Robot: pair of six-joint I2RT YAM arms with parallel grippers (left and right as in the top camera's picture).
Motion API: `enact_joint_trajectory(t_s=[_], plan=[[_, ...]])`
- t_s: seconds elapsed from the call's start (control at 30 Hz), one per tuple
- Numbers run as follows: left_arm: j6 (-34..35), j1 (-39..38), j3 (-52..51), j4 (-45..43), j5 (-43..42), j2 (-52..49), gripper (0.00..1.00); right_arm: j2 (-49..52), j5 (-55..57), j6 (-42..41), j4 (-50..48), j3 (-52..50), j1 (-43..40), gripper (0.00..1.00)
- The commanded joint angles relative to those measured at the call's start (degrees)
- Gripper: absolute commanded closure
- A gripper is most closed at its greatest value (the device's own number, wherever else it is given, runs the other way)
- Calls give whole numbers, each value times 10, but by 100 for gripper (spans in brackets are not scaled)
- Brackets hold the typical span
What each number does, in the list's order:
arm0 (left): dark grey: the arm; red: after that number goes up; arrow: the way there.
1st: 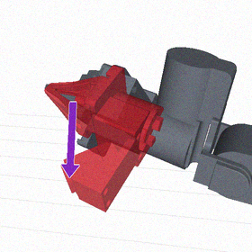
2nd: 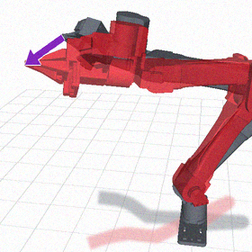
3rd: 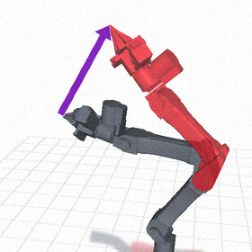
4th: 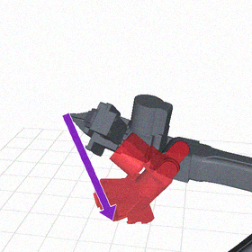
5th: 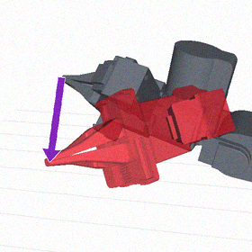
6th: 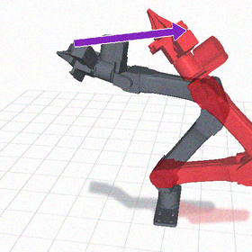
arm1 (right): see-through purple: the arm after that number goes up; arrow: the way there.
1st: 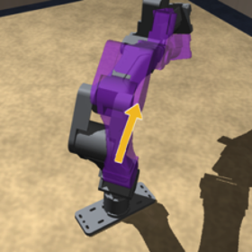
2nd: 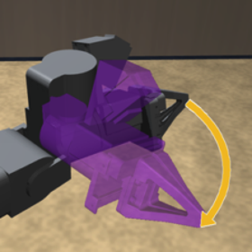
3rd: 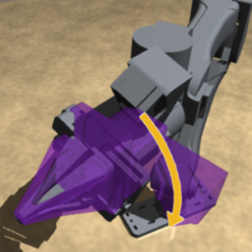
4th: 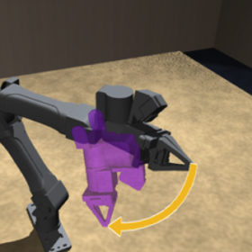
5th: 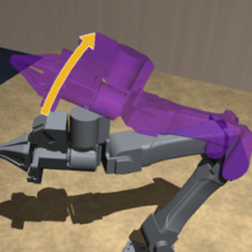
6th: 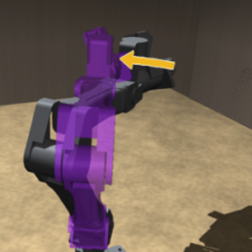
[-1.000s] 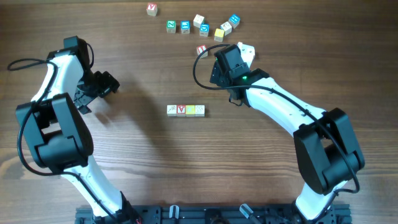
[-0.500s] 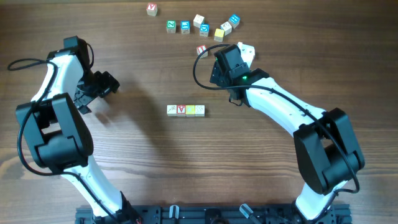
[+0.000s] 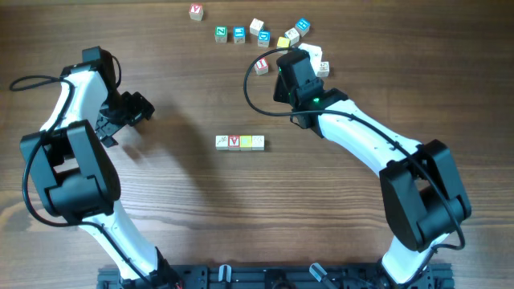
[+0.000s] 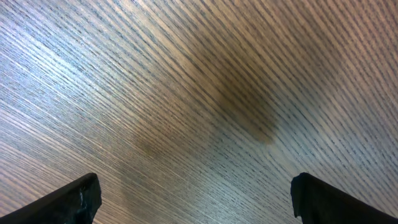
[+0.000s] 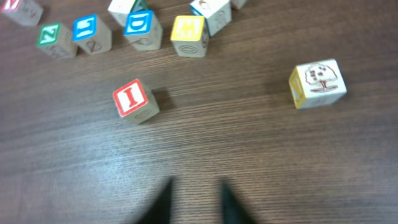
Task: Form a horizontal line
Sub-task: 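Grasp the red-bordered 'I' block with the right gripper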
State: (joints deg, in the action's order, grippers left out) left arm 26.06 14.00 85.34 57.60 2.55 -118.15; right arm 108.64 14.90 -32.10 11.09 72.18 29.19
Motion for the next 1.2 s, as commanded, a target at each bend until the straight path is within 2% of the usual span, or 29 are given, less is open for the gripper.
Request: enact_joint_trajectory(t_s=[0.0,0.1,0.2,0.33,0.53,0.8,1.03,1.1,1.17], plan=[[1,2,0,0,5,5,0,-22,-21,76,40,70,0,96],[1,2,0,0,5,5,0,-22,-37,98,91,159,0,96],[1,2,0,0,5,5,0,-21,-51,111,76,207,1,96],[1,2,0,0,5,5,0,-4,-51,114,51,207,1,96],[1,2,0,0,5,5,0,32,-60,186,49,207,1,96],[1,2,0,0,5,5,0,58,-60,202,25,207,1,94],[1,2,0,0,5,5,0,109,-60,248,-58,207,1,80],[1,2,0,0,5,5,0,126,-60,264,-81,207,1,68],[1,2,0,0,5,5,0,147,-60,288,-112,207,1,46]])
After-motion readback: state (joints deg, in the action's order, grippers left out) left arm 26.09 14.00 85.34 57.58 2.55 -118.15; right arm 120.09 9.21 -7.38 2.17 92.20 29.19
